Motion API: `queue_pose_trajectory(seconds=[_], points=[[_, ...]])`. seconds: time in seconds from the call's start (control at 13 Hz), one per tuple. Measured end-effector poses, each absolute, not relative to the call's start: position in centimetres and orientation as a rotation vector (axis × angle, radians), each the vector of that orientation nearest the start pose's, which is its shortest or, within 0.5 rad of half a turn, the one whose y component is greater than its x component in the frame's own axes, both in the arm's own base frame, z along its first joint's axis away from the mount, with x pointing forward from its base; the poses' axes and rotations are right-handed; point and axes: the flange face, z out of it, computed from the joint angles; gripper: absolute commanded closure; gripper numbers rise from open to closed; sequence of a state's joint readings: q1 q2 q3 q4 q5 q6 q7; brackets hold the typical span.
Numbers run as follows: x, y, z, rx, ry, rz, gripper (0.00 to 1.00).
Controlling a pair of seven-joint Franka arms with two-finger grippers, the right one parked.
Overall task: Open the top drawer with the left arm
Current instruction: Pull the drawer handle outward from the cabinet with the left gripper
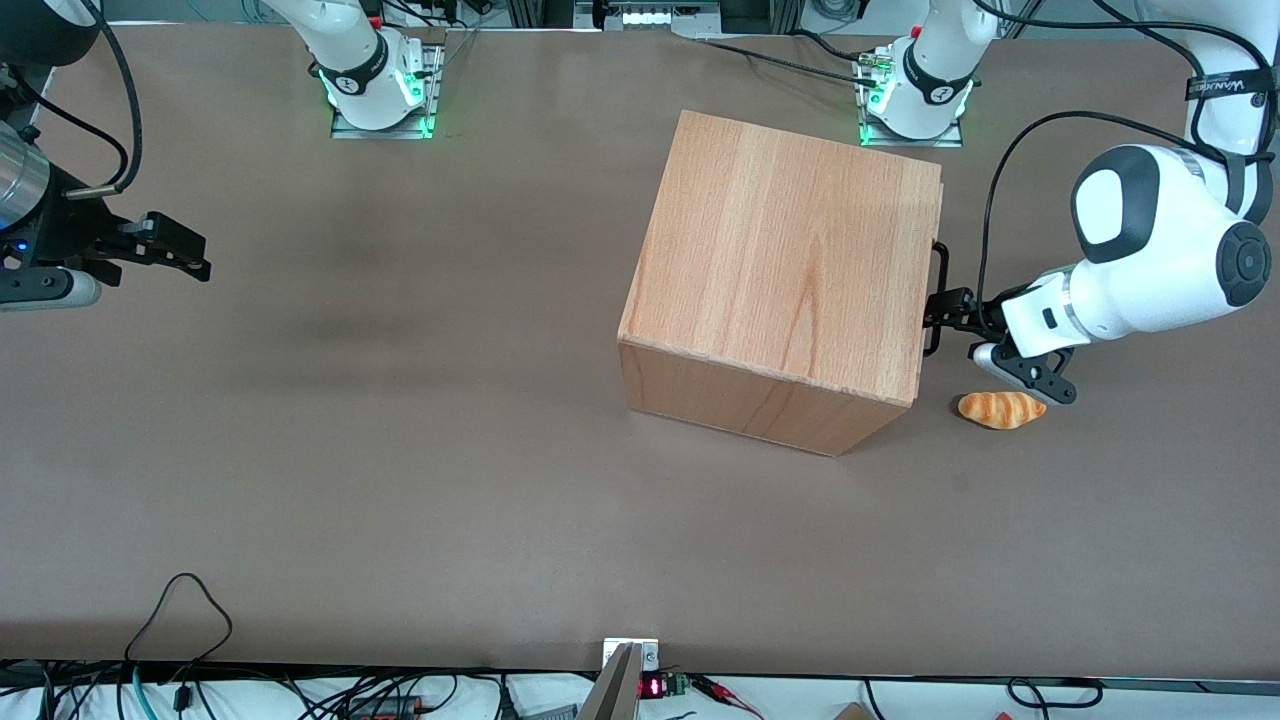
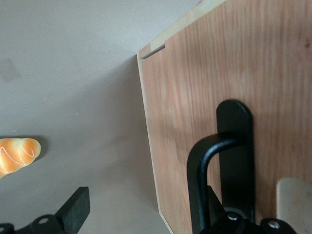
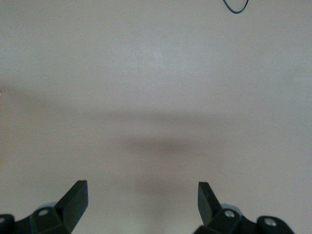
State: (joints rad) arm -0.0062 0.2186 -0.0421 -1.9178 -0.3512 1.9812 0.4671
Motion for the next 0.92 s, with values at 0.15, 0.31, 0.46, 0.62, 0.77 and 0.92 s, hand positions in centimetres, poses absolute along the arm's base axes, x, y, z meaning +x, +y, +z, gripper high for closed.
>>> queue_pose_trajectory(seconds=[0.15, 0.31, 0.46, 0.62, 0.77, 0.92], points=[[58.9, -4.8, 37.1, -3.43, 0.6, 0.146, 0.0], [58.9, -4.3, 37.2, -3.431, 0.585, 0.139, 0.0], [59.3, -2.5, 37.3, -3.431, 0.527, 0.096, 0.0], [59.5, 0.1, 37.3, -3.433, 0.449, 0.067, 0.0], [59.5, 3.1, 37.3, -3.433, 0.362, 0.039, 0.0], [59.3, 6.5, 37.5, -3.43, 0.29, 0.009, 0.0]])
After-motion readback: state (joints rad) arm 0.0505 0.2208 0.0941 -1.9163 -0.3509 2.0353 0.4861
